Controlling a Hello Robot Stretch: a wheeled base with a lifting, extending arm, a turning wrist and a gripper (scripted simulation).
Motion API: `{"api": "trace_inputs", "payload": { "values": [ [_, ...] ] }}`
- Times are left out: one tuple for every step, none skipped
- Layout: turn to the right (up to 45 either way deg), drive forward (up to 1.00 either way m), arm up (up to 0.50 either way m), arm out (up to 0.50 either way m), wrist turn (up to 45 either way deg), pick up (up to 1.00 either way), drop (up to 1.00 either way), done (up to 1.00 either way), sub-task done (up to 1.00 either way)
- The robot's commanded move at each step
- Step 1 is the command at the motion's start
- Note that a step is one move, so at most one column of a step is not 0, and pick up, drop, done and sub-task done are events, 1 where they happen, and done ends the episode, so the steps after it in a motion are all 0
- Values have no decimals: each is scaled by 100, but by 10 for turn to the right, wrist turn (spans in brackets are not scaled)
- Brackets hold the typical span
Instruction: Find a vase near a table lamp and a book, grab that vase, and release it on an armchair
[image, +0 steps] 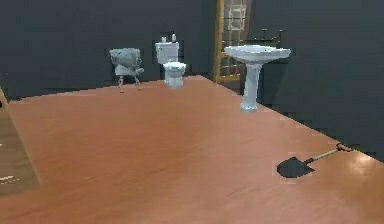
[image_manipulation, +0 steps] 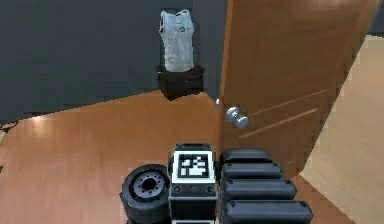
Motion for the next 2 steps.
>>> {"api": "trace_inputs", "payload": {
  "values": [
    [-450, 0, 0, 0, 0, 0, 0, 0, 0],
    [-450, 0, 0, 0, 0, 0, 0, 0, 0]
  ]
}}
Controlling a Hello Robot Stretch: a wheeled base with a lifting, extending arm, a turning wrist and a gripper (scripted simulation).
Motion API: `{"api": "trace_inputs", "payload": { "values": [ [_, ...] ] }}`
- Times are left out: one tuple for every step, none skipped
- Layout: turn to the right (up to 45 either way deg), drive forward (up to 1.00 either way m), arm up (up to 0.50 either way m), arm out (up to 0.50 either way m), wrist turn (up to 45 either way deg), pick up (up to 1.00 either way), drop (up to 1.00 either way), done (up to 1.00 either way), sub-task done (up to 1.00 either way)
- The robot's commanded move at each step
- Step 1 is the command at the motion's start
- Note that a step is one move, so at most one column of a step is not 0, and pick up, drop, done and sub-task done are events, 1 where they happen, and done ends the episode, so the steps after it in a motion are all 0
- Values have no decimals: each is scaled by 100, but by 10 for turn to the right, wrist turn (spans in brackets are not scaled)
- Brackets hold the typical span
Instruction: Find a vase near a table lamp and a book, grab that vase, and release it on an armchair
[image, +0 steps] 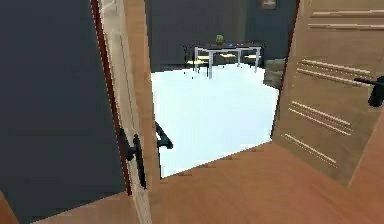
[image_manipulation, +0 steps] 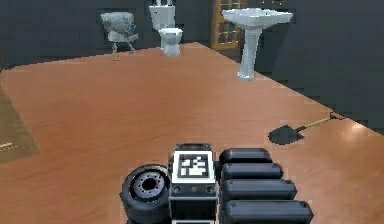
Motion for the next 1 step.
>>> {"api": "trace_inputs", "payload": {
  "values": [
    [-240, 0, 0, 0, 0, 0, 0, 0, 0]
  ]
}}
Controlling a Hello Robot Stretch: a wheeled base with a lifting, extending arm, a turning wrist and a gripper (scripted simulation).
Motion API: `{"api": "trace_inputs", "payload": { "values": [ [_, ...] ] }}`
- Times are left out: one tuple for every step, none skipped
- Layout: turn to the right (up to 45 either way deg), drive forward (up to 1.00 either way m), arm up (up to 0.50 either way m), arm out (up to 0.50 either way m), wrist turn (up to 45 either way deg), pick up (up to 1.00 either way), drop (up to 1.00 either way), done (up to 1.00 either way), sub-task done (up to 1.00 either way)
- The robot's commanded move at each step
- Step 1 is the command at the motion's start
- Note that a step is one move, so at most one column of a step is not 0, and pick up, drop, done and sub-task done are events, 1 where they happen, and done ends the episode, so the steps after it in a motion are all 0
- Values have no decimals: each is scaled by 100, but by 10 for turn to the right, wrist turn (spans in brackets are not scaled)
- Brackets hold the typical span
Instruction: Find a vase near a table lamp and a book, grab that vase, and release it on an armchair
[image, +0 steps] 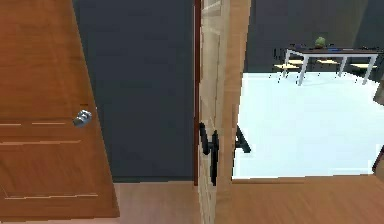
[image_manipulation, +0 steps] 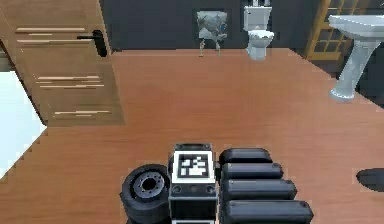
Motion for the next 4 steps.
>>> {"api": "trace_inputs", "payload": {
  "values": [
    [0, 15, 0, 0, 0, 0, 0, 0, 0],
    [450, 0, 0, 0, 0, 0, 0, 0, 0],
    [450, 0, 0, 0, 0, 0, 0, 0, 0],
    [210, 0, 0, 0, 0, 0, 0, 0, 0]
  ]
}}
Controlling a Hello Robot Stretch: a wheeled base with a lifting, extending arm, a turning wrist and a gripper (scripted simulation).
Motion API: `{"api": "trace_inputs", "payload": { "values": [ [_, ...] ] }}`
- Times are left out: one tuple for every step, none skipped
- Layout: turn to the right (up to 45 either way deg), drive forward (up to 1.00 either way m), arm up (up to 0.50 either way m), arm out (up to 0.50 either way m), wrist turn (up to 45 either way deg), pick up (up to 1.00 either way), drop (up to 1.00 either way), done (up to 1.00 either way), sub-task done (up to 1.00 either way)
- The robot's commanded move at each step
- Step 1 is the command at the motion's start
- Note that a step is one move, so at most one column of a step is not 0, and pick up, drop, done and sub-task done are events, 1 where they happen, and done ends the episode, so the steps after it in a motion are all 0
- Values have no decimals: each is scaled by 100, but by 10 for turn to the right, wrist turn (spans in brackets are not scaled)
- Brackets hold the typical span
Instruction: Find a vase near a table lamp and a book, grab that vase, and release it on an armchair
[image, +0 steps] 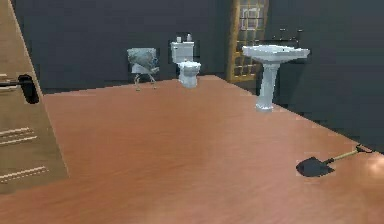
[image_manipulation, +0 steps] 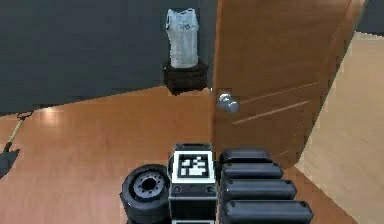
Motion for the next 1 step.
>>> {"api": "trace_inputs", "payload": {
  "values": [
    [0, 100, 0, 0, 0, 0, 0, 0, 0]
  ]
}}
